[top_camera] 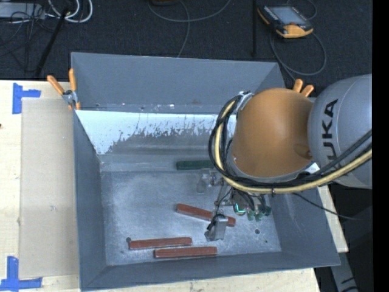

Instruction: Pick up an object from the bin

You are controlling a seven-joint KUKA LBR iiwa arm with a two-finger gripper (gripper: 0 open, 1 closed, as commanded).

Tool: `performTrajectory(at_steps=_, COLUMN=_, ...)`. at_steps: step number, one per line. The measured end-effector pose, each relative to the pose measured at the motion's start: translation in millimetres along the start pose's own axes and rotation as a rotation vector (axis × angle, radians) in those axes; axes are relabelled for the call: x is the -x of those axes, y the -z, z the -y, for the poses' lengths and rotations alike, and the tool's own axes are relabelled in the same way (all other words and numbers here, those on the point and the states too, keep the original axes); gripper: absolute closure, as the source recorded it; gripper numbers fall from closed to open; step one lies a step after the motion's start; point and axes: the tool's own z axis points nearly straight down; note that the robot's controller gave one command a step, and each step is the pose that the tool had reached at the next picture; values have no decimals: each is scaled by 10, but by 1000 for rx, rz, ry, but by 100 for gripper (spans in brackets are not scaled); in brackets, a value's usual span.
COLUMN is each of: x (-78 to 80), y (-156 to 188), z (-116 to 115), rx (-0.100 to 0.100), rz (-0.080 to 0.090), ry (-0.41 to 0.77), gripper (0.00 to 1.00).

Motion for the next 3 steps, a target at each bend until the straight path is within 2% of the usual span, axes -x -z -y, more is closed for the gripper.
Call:
performTrajectory(at_steps=1, x=34, y=-1619, z=-1002, rx=1, rz=5, ry=128, gripper=0)
performTrajectory(at_steps=2, x=-34, y=-1562, z=-486, rx=2, rz=24, ry=156, gripper=0)
performTrajectory(at_steps=3, x=0, y=-1570, z=32, rx=-1, rz=20, ry=246, gripper=0)
